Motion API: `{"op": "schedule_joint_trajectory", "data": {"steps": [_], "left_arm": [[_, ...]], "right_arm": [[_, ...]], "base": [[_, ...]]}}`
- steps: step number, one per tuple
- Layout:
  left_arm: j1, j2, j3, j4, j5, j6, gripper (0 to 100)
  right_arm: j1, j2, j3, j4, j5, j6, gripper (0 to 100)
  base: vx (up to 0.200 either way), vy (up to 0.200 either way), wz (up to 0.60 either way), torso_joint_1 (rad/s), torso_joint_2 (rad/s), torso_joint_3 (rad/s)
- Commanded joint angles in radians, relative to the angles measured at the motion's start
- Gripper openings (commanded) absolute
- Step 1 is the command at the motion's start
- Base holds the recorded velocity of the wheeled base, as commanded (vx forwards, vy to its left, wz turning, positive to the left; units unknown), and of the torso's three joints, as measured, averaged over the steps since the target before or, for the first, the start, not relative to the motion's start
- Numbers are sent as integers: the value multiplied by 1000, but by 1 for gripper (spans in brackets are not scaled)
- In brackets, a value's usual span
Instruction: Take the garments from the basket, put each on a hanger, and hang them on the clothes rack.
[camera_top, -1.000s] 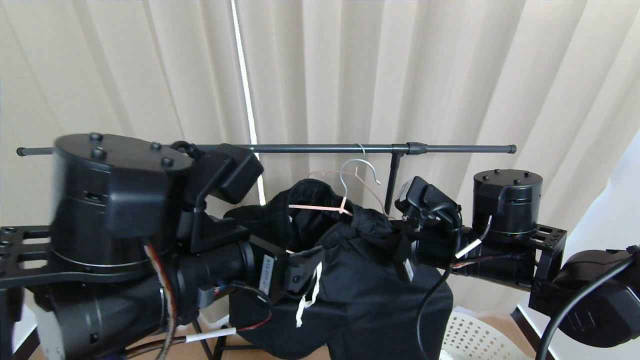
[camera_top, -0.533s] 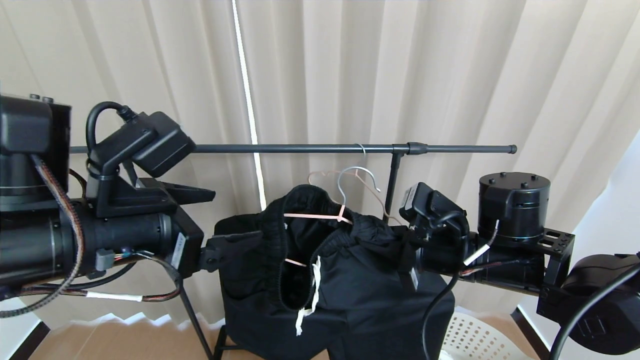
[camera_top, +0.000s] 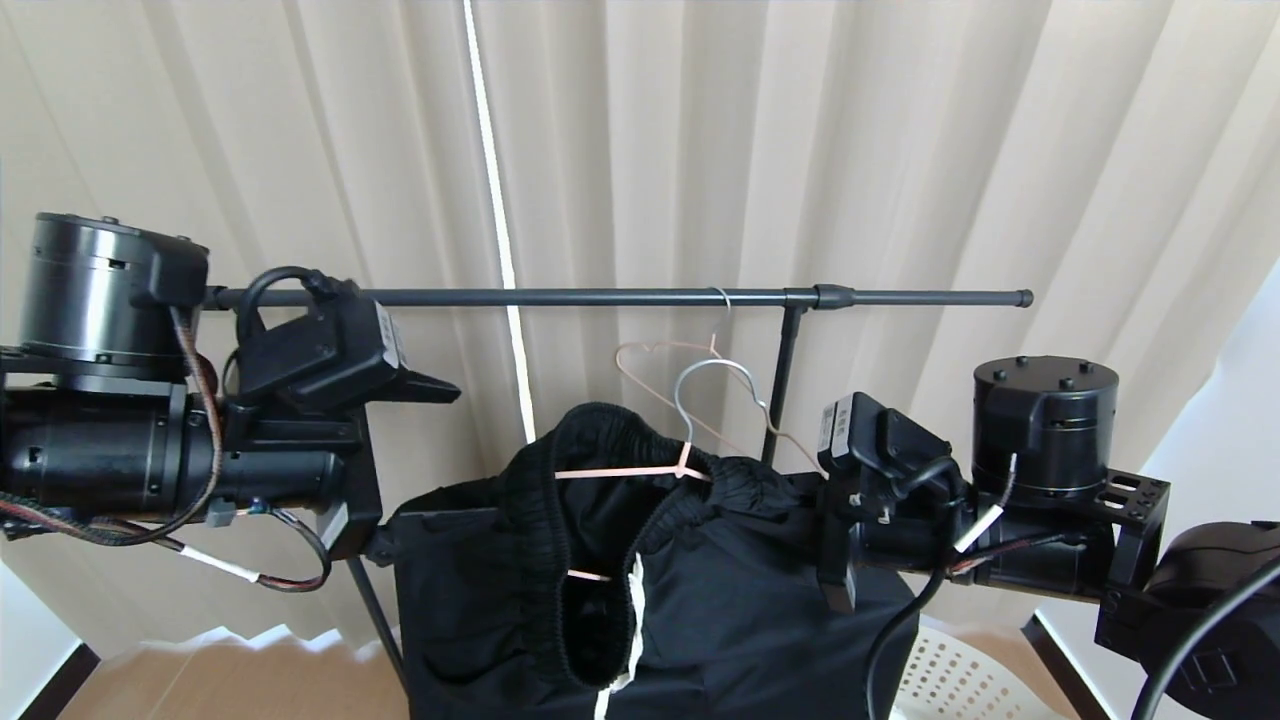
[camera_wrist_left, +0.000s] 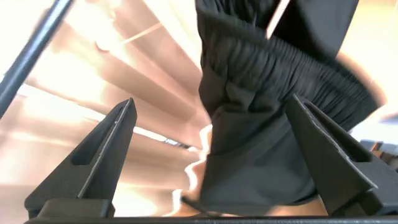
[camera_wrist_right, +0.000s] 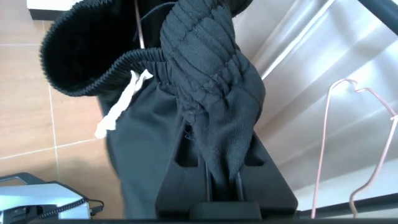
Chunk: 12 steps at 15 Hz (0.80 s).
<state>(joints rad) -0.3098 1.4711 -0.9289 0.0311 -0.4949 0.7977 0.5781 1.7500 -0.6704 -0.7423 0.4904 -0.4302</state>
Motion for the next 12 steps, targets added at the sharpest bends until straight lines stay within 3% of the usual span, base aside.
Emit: {"op": "schedule_joint_trajectory", "data": {"steps": [1, 6, 12], "left_arm": [[-38, 75, -2, 0, -4, 18, 100], [-95, 117, 1, 0, -4, 20, 100], [-95, 144, -30, -3, -5, 17, 100]], "right_arm": [[0, 5, 3, 0, 0, -2, 0], [0, 0, 8, 0, 2, -1, 0], [0, -18, 38, 0, 74, -48, 0]], "base": [[0, 0, 0, 0, 0, 0], [0, 0, 0, 0, 0, 0], [0, 0, 0, 0, 0, 0]]}}
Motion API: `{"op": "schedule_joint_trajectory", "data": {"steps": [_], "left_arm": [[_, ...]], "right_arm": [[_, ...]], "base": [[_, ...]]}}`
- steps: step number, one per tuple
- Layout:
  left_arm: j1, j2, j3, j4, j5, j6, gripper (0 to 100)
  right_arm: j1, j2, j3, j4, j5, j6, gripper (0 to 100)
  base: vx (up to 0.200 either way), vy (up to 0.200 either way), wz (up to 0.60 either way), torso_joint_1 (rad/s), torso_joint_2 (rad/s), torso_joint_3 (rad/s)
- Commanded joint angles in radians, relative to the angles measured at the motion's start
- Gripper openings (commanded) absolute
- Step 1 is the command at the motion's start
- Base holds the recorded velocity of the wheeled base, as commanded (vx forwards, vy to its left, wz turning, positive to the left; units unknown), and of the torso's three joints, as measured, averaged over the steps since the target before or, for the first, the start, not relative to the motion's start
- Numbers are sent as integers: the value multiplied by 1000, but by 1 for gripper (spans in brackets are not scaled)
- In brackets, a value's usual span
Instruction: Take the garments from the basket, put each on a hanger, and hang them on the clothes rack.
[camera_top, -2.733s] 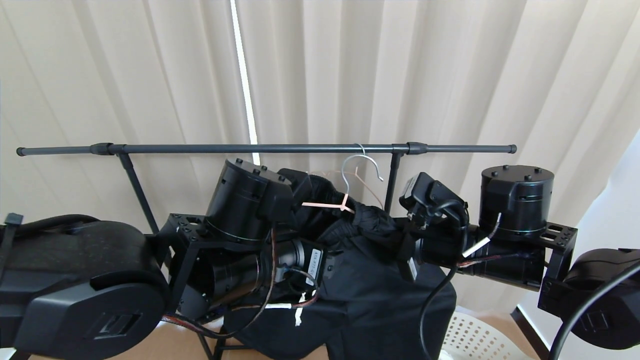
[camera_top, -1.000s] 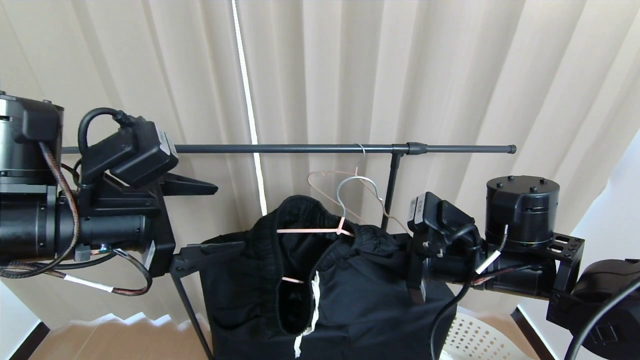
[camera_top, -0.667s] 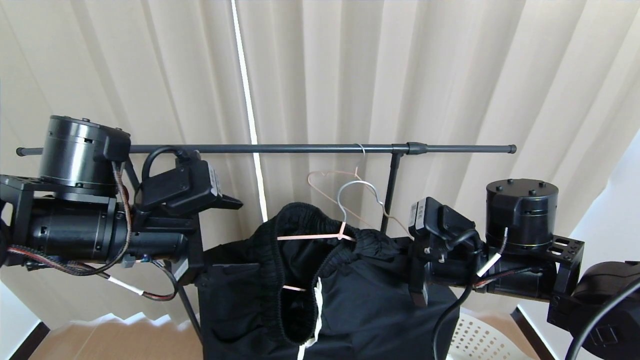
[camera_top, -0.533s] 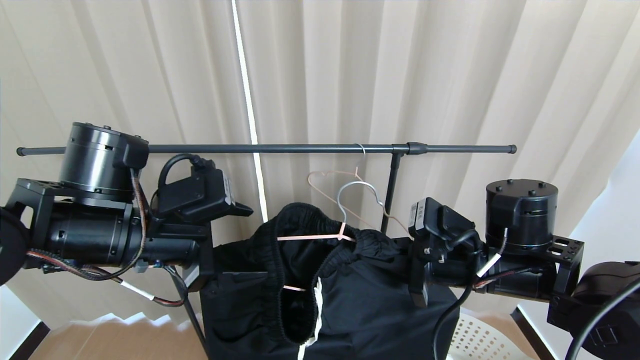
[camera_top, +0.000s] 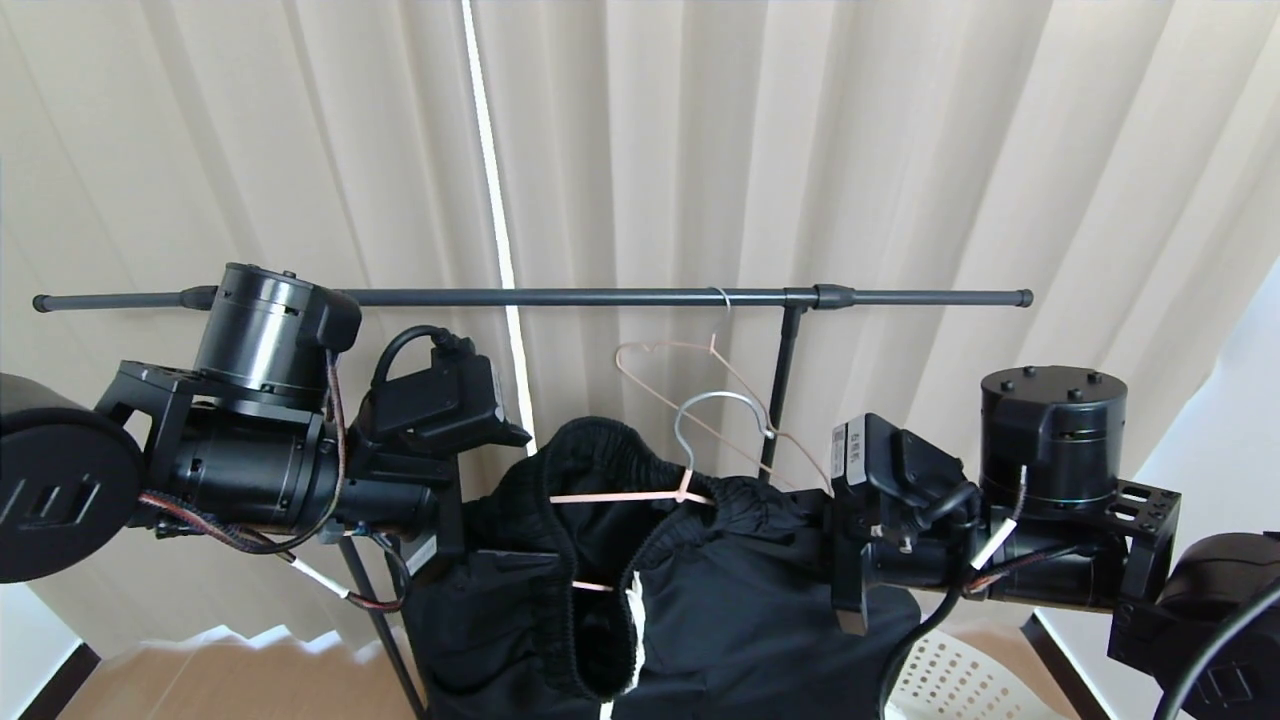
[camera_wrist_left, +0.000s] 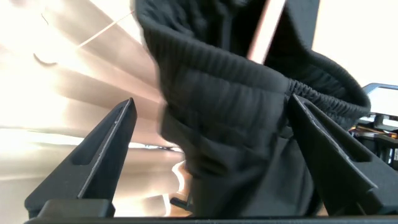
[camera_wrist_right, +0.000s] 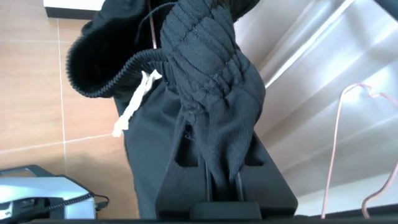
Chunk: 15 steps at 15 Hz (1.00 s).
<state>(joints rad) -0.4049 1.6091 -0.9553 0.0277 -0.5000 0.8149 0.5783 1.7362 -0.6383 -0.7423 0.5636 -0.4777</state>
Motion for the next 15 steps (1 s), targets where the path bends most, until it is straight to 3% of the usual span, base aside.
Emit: {"op": "schedule_joint_trajectory", "data": {"steps": [1, 15], "left_arm": [[0, 5, -3, 0, 0, 0, 100], [-38, 11, 23, 1, -5, -2, 100]], "right_arm": [[2, -4, 9, 0, 9, -15, 0], [18, -33, 29, -5, 24, -25, 0]], "base": [[0, 0, 0, 0, 0, 0], [0, 0, 0, 0, 0, 0]]}}
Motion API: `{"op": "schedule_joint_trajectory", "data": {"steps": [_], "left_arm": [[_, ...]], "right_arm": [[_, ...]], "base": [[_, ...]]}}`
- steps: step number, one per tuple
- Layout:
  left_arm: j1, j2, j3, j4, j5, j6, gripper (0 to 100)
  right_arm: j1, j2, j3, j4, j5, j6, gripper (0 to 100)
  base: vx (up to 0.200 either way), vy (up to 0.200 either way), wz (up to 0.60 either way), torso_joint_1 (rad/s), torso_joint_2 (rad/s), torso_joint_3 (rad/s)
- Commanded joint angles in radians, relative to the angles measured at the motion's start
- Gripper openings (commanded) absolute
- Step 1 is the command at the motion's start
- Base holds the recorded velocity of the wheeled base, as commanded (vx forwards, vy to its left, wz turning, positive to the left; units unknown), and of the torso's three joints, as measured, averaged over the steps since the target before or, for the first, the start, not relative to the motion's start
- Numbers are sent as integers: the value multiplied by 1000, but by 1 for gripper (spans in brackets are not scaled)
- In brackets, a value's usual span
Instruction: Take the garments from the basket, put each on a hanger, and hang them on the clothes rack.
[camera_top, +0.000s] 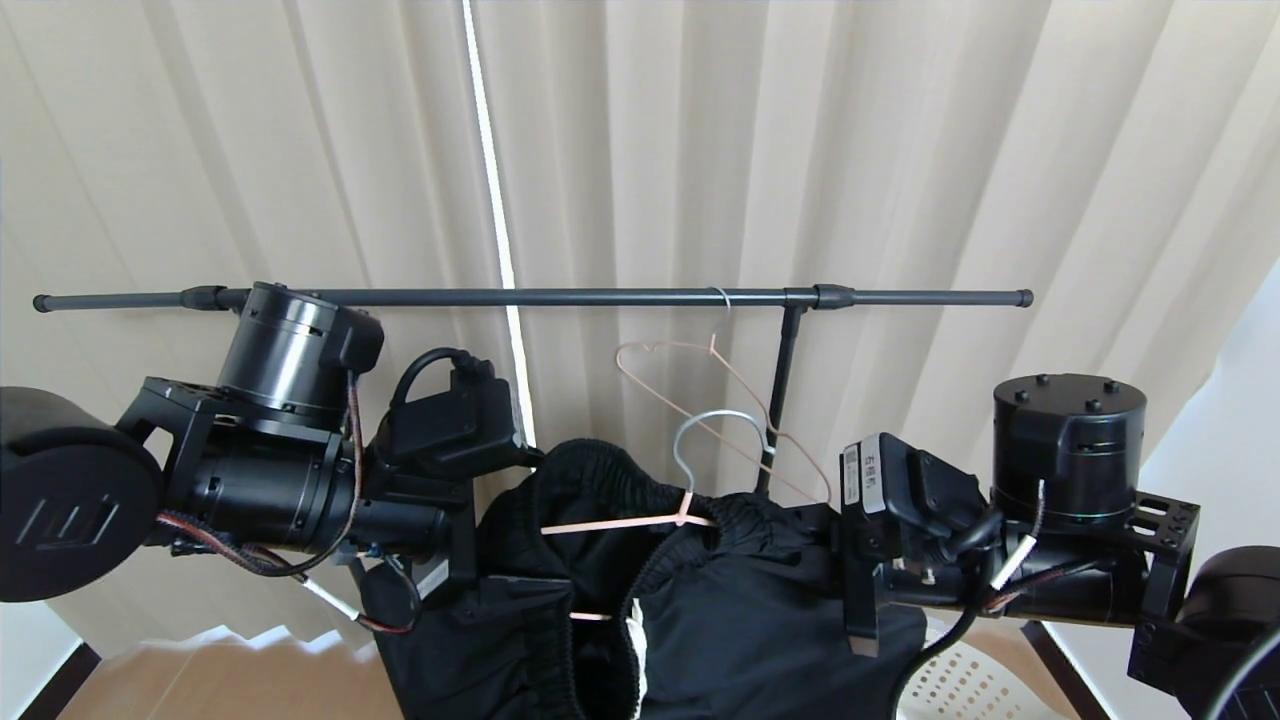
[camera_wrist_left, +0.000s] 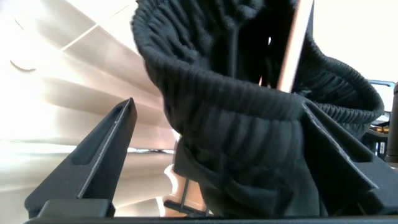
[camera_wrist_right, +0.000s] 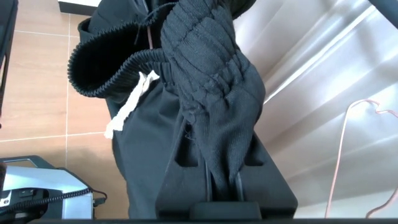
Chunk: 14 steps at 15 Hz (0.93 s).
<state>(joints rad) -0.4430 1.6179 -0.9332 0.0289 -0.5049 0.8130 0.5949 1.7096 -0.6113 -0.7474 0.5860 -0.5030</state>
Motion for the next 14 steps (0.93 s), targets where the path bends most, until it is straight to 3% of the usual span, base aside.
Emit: {"op": "schedule_joint_trajectory", "data": {"steps": [1, 8, 9, 14], "left_arm": [[-2, 5, 1, 0, 0, 0, 100], [-25, 10, 2, 0, 0, 0, 100], [-26, 8, 4, 0, 0, 0, 0], [-29, 7, 11, -1, 0, 0, 0]], "right_arm": [[3, -7, 5, -15, 2, 0, 0], [13, -4, 22, -62, 0, 1, 0], [13, -4, 22, -62, 0, 1, 0], [11, -1, 19, -62, 0, 3, 0]], "base": [[0, 0, 0, 0, 0, 0], [0, 0, 0, 0, 0, 0], [0, 0, 0, 0, 0, 0], [0, 0, 0, 0, 0, 0]]}}
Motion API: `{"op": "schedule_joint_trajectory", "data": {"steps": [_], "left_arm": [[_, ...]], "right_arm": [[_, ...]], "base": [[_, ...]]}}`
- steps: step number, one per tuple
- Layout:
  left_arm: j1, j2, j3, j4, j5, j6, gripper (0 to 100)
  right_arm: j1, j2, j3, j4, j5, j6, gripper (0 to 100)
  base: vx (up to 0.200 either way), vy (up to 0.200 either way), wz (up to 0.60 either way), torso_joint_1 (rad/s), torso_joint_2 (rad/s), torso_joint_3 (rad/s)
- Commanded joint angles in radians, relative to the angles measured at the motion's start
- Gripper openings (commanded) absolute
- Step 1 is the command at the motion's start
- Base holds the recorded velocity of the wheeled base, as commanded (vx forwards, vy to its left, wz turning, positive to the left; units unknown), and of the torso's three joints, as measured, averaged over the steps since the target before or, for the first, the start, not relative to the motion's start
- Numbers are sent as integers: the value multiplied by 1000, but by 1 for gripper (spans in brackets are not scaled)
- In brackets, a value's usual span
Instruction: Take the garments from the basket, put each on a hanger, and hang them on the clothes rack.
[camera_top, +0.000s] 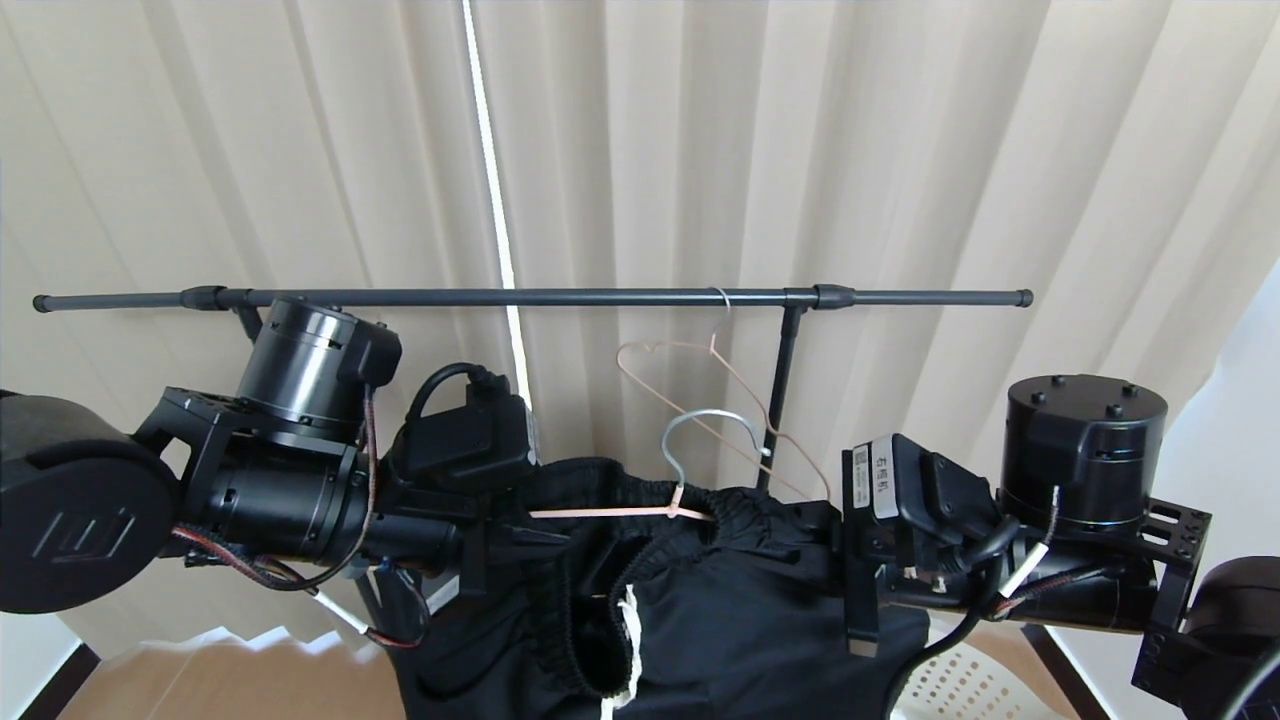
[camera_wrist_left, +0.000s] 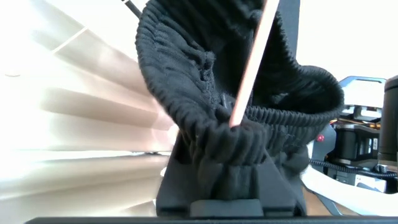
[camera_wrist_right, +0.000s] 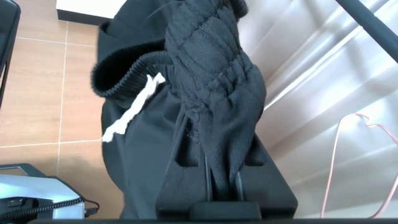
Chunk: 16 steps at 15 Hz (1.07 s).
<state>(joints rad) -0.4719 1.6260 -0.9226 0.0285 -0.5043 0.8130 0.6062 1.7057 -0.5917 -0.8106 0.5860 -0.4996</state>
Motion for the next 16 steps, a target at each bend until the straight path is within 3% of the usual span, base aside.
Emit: {"op": "schedule_joint_trajectory", "data": {"steps": [1, 6, 7, 10, 12, 14, 16], "left_arm": [[-1, -3, 1, -1, 0, 0, 0], [1, -6, 7, -2, 1, -2, 0], [4, -11, 10, -6, 3, -3, 0], [9, -23, 10, -7, 6, -8, 0], [16, -40, 10, -9, 15, -55, 0], [42, -58, 7, -9, 27, -64, 0], [61, -74, 10, -9, 32, -78, 0]], "right_arm": [[0, 5, 1, 2, -2, -1, 0], [0, 8, -14, 15, -14, 6, 0], [-3, 6, -14, 15, -25, 13, 100], [-36, 3, -10, 11, -23, 7, 100], [-75, -3, -10, 10, -23, -13, 100], [-94, -11, 4, 11, -18, -94, 100], [-94, -17, 6, 13, -15, -97, 100]], "base": [[0, 0, 0, 0, 0, 0], [0, 0, 0, 0, 0, 0], [0, 0, 0, 0, 0, 0], [0, 0, 0, 0, 0, 0], [0, 0, 0, 0, 0, 0], [0, 0, 0, 0, 0, 0], [0, 0, 0, 0, 0, 0]]}}
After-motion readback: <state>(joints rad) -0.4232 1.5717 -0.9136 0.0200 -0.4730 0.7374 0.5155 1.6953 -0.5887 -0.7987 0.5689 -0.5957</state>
